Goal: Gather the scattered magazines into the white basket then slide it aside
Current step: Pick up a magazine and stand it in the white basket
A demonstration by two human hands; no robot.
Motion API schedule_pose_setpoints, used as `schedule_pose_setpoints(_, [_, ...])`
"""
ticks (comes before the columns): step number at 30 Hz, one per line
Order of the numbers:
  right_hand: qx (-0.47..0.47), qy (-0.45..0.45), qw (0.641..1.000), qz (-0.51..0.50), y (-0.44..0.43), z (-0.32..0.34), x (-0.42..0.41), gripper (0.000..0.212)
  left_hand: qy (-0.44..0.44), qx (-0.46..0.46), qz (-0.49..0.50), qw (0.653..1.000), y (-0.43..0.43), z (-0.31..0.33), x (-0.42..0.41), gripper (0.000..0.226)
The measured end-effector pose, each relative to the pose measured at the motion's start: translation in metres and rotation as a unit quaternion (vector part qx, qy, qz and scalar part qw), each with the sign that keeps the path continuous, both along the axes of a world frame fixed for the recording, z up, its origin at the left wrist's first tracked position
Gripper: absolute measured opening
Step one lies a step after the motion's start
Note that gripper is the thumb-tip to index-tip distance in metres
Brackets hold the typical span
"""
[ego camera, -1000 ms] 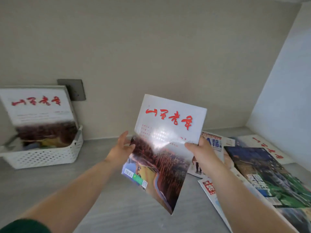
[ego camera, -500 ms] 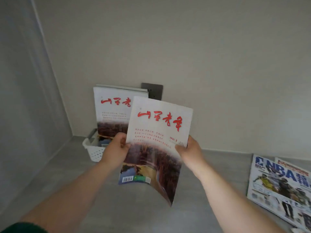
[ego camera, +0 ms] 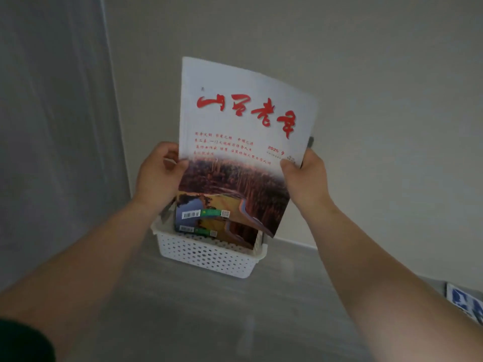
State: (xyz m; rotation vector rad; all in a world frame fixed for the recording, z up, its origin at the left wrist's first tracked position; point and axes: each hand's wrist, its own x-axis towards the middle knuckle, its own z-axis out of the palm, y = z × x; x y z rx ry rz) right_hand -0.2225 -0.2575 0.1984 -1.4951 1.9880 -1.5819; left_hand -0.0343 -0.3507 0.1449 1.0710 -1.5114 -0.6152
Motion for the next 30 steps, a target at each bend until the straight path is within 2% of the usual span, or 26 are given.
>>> schedule_pose_setpoints(7, [0.032, -0.014, 0.999, 0.014, -0.038, -0.04, 0.01, 0.036, -0.018, 0.065, 0.036, 0.997, -0.036, -0.035, 0.011, 0.012])
schedule_pose_setpoints(11, [0.085, -0.036, 0.996, 0.0, -0.046, -0.067, 0.008, 0.035, -0.072, 0.104, 0.032, 0.991, -0.049, -0.065, 0.012, 0.011])
schedule_pose_setpoints(15, [0.119, -0.069, 0.99, -0.028, -0.05, -0.086, -0.001, 0.036, -0.112, 0.103, 0.027, 0.988, -0.055, -0.082, 0.004, 0.012])
schedule_pose_setpoints(19, [0.1, -0.052, 0.992, -0.064, -0.053, -0.097, -0.002, 0.037, -0.109, 0.136, 0.043, 0.984, -0.064, -0.09, 0.002, 0.013])
schedule_pose_setpoints(21, [0.066, -0.051, 0.991, -0.102, -0.054, -0.1, -0.001, 0.045, -0.099, 0.135, 0.06, 0.984, -0.065, -0.093, 0.003, 0.026])
schedule_pose_setpoints(23, [0.063, -0.082, 0.986, -0.13, -0.058, -0.103, -0.002, 0.061, -0.11, 0.112, 0.07, 0.985, -0.065, -0.094, 0.001, 0.048])
schedule_pose_setpoints(25, [0.077, -0.133, 0.983, -0.104, -0.06, -0.106, 0.0, 0.067, -0.124, 0.102, 0.036, 0.986, -0.065, -0.092, -0.004, 0.059])
schedule_pose_setpoints(28, [0.063, -0.182, 0.981, -0.035, -0.067, -0.11, 0.006, 0.049, -0.029, 0.157, -0.074, 0.984, -0.062, -0.082, -0.018, 0.058])
schedule_pose_setpoints(30, [0.065, -0.194, 0.979, -0.025, -0.073, -0.11, 0.006, 0.05, 0.017, 0.213, -0.106, 0.971, -0.06, -0.078, -0.026, 0.054])
